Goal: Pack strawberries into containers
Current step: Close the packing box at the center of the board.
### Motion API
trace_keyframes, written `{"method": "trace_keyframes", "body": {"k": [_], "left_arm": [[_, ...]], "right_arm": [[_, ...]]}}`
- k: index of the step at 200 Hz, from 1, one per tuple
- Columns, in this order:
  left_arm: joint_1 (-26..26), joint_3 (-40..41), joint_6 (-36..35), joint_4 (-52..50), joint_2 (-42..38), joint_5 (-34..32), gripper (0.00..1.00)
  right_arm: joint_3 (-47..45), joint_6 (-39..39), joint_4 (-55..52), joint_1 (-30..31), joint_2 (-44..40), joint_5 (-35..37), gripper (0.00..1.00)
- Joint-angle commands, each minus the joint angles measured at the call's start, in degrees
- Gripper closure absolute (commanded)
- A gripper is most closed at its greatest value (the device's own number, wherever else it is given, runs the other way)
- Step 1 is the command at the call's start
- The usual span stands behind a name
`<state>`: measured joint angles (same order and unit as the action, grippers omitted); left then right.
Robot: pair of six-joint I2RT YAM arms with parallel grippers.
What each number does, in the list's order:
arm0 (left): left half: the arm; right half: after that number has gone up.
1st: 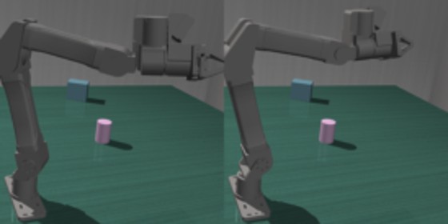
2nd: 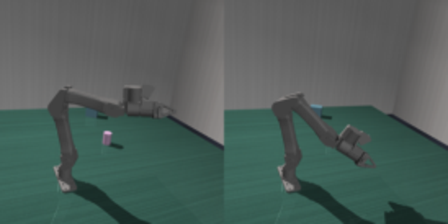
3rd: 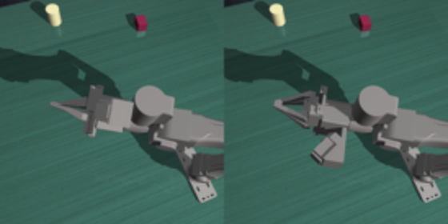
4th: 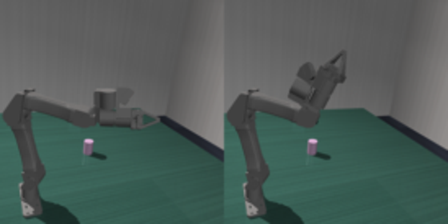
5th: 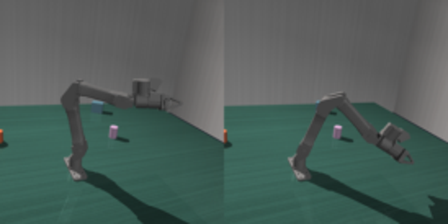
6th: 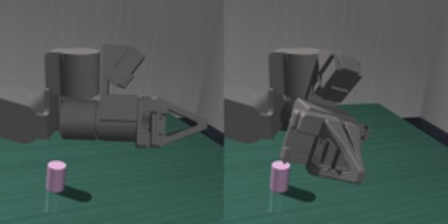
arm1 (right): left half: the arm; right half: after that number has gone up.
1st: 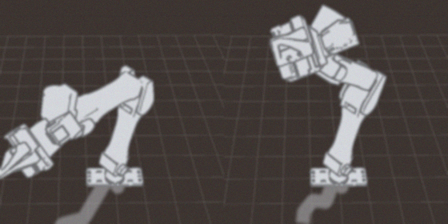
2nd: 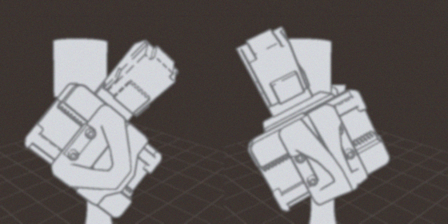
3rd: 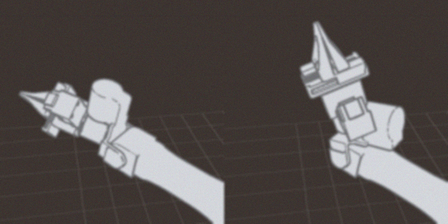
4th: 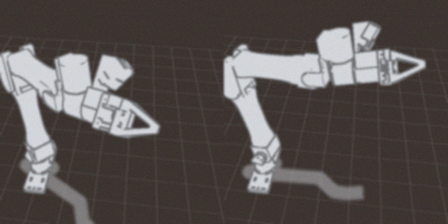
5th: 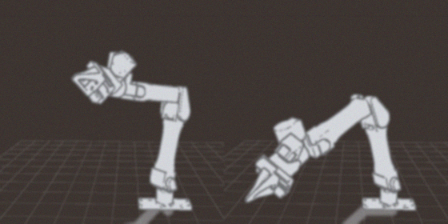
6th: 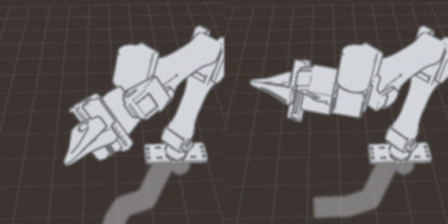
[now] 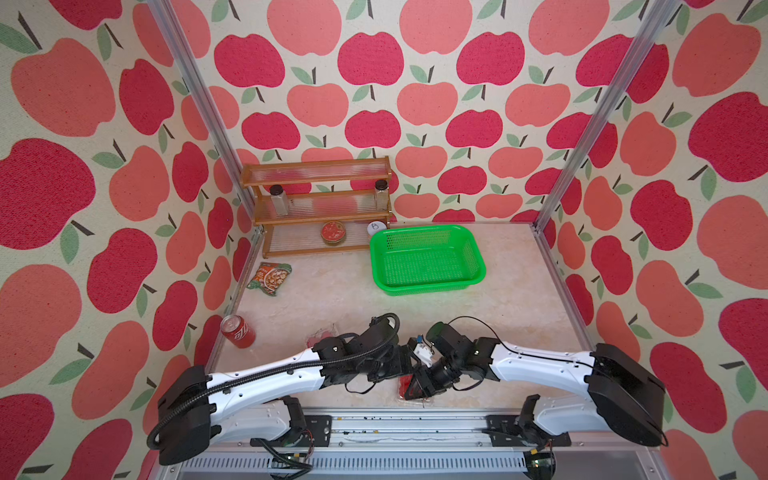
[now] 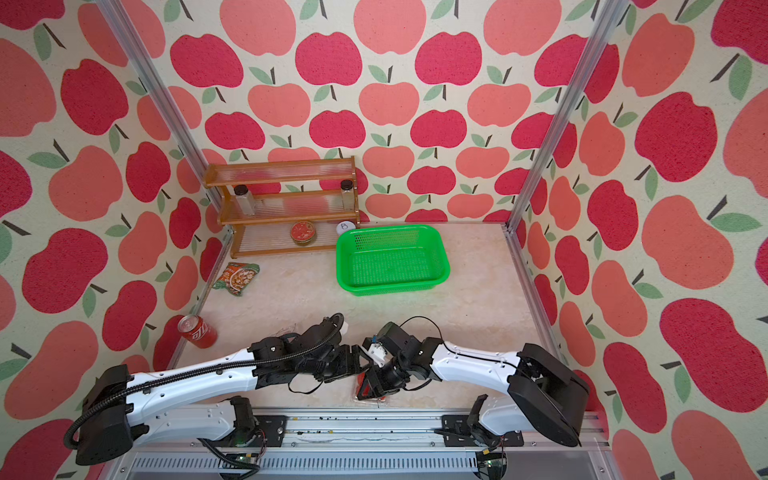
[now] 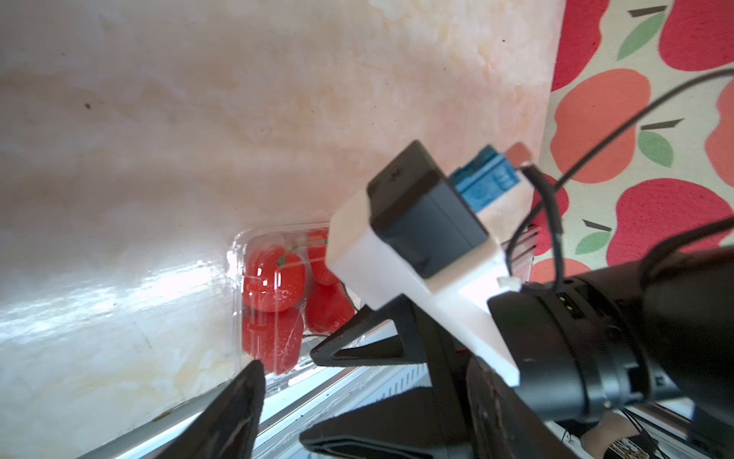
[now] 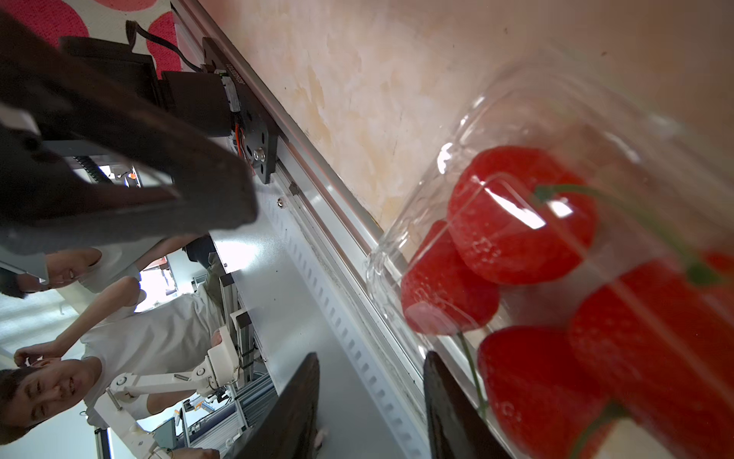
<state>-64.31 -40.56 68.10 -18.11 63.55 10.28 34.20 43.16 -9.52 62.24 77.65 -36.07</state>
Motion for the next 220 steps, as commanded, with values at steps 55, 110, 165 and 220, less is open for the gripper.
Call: {"method": "trace_keyframes", "body": {"k": [55, 110, 165, 220], "left_arm": [[-3.3, 7.7, 1.8, 3.6, -4.4, 0.0, 0.63], [-3.2, 7.3, 2.9, -4.8, -10.4, -4.3, 0.65], [-2.5, 4.4, 4.5, -16.3, -19.0, -10.2, 0.65], [-2.3, 3.2, 8.5, -24.2, -23.6, -15.0, 0.64]], "right_arm": [[1.2, 0.5, 1.1, 0.4, 1.6, 1.7, 0.56], [2.5, 1.1, 2.1, 0.4, 1.7, 1.9, 0.56], [4.4, 1.0, 3.4, 0.5, 4.3, 1.2, 0.56], [5.2, 1.4, 5.0, 0.5, 6.6, 0.4, 0.56]]}}
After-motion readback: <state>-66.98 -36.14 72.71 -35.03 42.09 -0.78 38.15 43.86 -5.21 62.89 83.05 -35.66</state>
